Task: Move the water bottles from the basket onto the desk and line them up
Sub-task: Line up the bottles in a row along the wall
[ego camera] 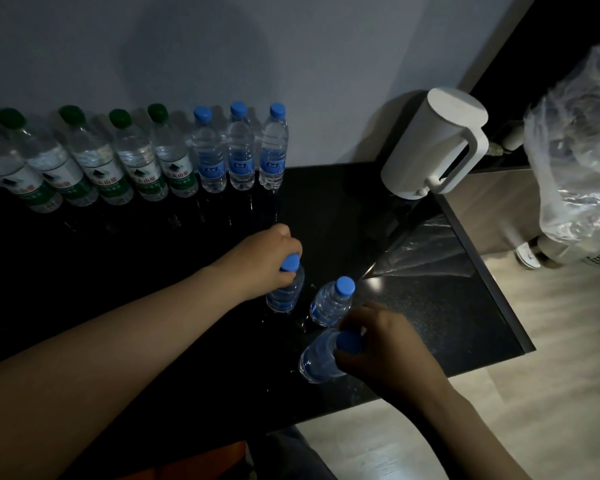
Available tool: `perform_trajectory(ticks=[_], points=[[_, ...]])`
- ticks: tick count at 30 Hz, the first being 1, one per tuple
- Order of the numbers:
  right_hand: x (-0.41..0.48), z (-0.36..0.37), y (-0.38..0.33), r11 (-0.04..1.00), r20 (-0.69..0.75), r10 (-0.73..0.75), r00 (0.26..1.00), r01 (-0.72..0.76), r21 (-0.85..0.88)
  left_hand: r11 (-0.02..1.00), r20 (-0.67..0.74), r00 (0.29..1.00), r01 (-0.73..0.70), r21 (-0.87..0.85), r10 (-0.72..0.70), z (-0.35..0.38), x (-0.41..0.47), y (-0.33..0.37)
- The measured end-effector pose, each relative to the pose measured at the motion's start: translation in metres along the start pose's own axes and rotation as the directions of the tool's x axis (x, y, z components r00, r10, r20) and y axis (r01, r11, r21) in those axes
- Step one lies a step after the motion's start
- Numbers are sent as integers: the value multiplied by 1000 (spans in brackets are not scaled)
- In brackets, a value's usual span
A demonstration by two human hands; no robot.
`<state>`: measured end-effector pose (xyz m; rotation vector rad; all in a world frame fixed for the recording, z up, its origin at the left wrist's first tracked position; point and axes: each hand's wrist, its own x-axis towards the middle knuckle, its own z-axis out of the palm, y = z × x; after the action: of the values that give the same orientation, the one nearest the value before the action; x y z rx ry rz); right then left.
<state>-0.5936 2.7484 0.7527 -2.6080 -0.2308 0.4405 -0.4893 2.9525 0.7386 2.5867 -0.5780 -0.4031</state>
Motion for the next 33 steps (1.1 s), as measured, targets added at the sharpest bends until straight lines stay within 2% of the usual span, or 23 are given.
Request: perform_trajectory(ticks=[8,20,26,33], points=[[21,-32,-11,1000,-70,5,998,-5,1,992,-32,998,42,-121,-46,-17,-2,-11],[77,-56,-42,993,-76,-92,993,98,73,995,-98,994,43,-86,-52,-76,-11,-28],[120,-77,-52,987,-153,-132,979,145,77,994,-152,986,60,-91,-73,-98,-4,-39],[187,-105,-44,996,-158,-56,986,66,56,995,-159,985,63,-72,-74,-116,19,-48]])
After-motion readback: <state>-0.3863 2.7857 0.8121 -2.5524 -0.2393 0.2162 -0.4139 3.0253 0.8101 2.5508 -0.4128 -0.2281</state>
